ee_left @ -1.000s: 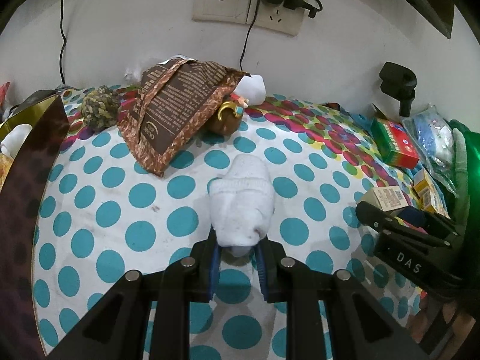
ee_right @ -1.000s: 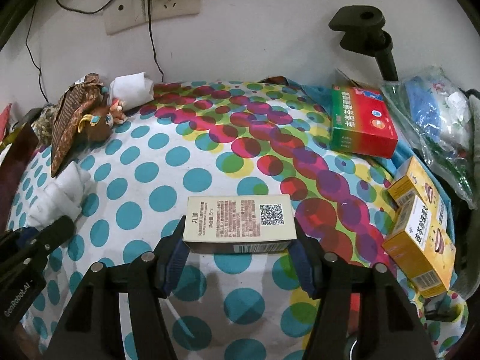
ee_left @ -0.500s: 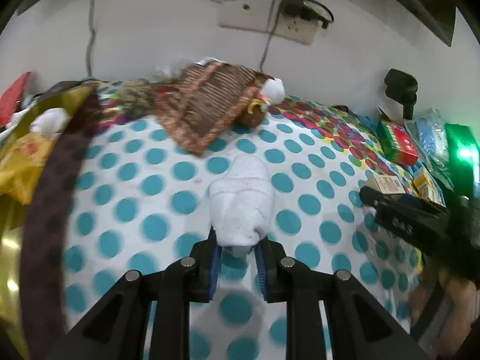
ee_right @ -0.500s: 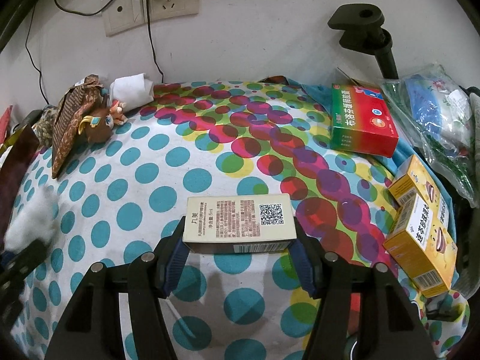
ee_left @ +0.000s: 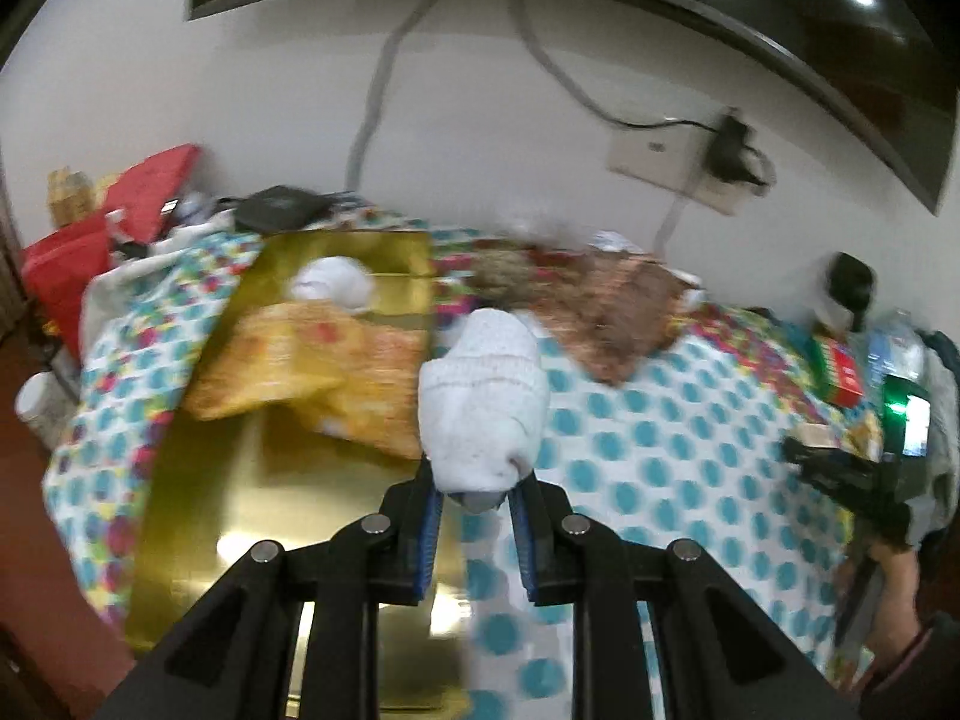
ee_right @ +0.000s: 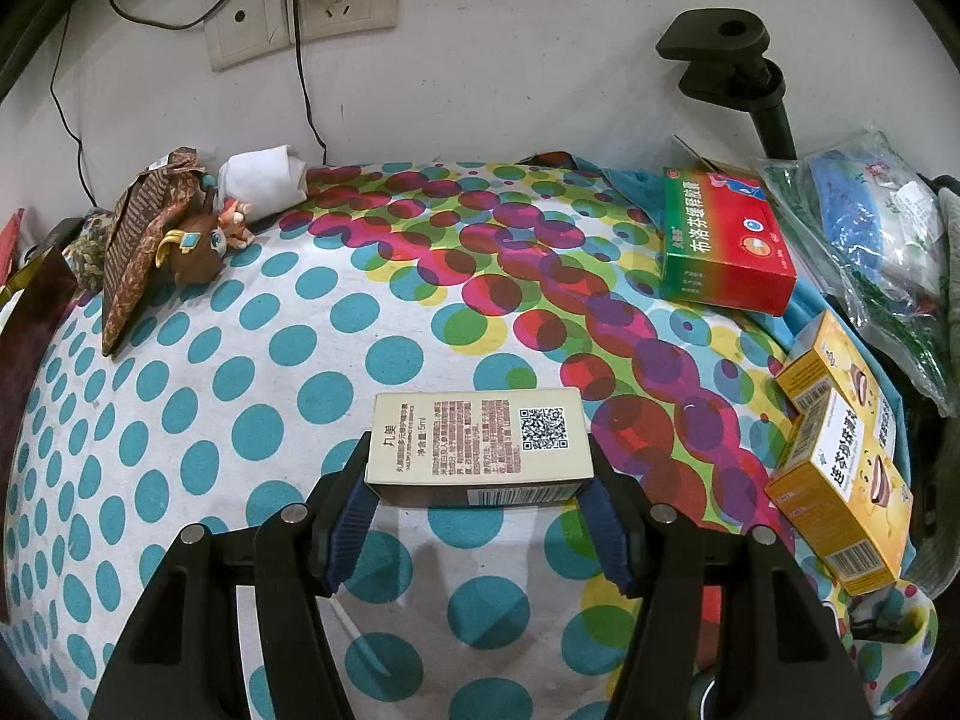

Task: Organize objects
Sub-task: 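Lower the sock bundle into the gold tray and open the left gripper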

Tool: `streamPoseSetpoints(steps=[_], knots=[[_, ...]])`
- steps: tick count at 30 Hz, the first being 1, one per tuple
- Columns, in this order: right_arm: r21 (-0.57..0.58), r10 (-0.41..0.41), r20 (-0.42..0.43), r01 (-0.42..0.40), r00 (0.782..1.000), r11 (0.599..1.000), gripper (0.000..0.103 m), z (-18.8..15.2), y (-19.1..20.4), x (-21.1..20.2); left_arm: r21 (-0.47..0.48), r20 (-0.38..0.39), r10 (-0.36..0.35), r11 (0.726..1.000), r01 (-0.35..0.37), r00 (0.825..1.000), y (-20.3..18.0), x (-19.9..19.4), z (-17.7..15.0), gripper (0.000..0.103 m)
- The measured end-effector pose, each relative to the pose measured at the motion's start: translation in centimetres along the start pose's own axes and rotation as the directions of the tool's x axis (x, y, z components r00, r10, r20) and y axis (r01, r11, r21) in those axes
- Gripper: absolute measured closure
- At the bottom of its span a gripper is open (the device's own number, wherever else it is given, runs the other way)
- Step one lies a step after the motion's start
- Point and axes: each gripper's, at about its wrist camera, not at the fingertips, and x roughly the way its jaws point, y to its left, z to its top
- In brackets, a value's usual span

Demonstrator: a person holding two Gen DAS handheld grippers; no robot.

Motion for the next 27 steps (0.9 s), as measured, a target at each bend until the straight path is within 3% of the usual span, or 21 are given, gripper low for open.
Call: streamPoseSetpoints(steps=[10,27], knots=[[-0.002,-0.003,0.000,0.003,1.000,1.000,0.044,0.0,-0.1,0.0,-0.069,-0.100,0.042,0.996,-0.049,0.994,6.2,2.0,-1.2,0.082],[0.001,0.000,-0.001,0.000,1.000,1.000,0.044,0.1,0.0,0.0,-0.062,-0.167,0.116,0.990,-0.128,0.979,6.9,3.5,-2.7,0.069]])
